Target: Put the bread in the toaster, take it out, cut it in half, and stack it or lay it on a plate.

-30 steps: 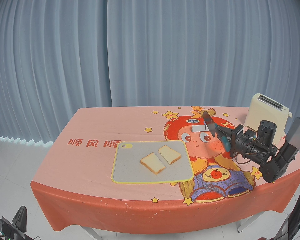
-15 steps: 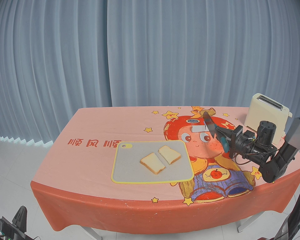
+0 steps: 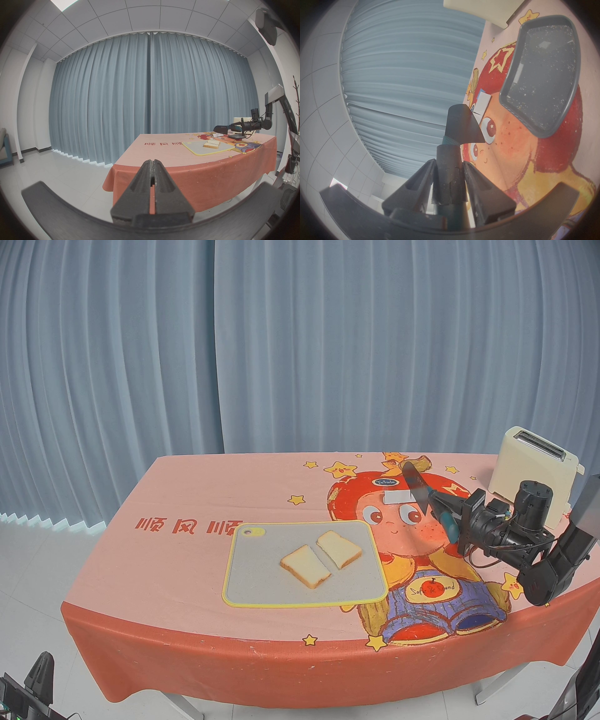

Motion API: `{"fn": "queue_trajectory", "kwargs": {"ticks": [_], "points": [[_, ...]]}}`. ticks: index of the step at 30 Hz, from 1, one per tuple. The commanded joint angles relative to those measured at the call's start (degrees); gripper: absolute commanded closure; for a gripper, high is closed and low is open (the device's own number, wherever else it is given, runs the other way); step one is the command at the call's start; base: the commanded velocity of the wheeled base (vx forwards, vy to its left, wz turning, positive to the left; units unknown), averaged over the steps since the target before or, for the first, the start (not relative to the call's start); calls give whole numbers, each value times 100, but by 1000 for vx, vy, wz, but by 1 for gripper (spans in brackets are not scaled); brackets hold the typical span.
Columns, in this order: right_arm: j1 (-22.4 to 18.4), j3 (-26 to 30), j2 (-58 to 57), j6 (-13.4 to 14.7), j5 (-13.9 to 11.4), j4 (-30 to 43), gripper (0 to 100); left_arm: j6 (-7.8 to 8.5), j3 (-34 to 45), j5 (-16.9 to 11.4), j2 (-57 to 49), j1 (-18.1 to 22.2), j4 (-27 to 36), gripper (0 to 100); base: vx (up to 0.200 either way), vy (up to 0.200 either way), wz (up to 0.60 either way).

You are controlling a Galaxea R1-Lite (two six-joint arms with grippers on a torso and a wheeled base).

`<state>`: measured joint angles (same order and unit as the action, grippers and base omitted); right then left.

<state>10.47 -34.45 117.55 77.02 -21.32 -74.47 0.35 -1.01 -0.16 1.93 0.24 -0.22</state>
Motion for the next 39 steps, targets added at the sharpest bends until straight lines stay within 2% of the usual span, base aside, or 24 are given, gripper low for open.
{"fn": "queue_trajectory", "kwargs": {"ticks": [1, 5, 13, 39], "points": [[-1, 44, 31, 6, -4, -164, 100, 0, 101, 7, 10, 2, -4, 100, 0, 0, 0], [-1, 149, 48, 6, -12, -384, 100, 0, 101, -2, 10, 11, -4, 100, 0, 0, 0], [-10, 193, 110, 6, -91, -401, 100, 0, 101, -2, 10, 2, -4, 100, 0, 0, 0], [-133, 176, 145, 6, -91, -419, 100, 0, 101, -2, 10, 2, -4, 100, 0, 0, 0]]}}
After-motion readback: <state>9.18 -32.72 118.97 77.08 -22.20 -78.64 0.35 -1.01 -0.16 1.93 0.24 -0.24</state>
